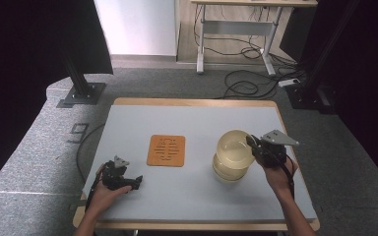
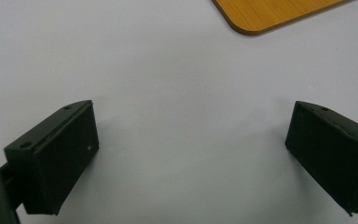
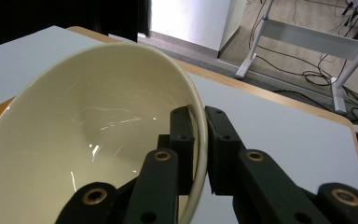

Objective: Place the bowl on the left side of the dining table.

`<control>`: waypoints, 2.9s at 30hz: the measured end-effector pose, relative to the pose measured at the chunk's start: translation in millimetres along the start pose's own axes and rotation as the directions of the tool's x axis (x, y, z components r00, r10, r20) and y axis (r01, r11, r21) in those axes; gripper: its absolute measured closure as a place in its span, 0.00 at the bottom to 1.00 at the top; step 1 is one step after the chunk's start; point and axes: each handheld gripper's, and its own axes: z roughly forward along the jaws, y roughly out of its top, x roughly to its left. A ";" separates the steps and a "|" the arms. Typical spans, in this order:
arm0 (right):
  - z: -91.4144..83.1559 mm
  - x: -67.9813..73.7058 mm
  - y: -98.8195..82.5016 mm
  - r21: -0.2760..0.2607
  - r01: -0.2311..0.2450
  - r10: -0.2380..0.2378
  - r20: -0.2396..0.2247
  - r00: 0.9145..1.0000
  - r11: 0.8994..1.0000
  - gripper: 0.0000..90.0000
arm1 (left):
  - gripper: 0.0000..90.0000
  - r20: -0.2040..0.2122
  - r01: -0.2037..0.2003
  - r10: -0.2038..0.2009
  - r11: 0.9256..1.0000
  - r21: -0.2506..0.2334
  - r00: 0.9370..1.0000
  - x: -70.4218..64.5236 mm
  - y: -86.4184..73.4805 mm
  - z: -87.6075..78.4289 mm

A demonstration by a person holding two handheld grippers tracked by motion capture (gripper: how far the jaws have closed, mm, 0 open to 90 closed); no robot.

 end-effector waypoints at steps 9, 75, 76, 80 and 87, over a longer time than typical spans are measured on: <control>-2.7 1.4 2.5 -0.008 0.000 0.000 -0.005 1.000 1.000 0.91 | 0.03 0.000 0.000 0.000 1.000 0.000 1.000 0.0 0.0 0.0; 11.3 26.4 17.7 -0.030 0.029 -0.030 -0.061 0.998 0.999 0.91 | 0.03 -0.003 0.000 0.000 1.000 -0.001 1.000 -0.2 -0.1 0.0; 11.7 27.1 18.0 -0.030 0.029 -0.031 -0.065 0.997 0.999 0.91 | 0.03 -0.003 0.000 0.000 1.000 -0.001 1.000 -0.2 -0.1 0.0; 13.4 30.1 19.3 -0.033 0.032 -0.035 -0.070 0.997 0.999 0.91 | 0.03 -0.003 0.000 0.000 1.000 -0.001 1.000 -0.3 -0.1 0.0; 17.1 33.3 20.9 -0.034 0.035 -0.038 -0.076 0.996 0.999 0.91 | 0.03 -0.002 0.001 -0.001 1.000 -0.002 1.000 -0.4 -0.1 0.0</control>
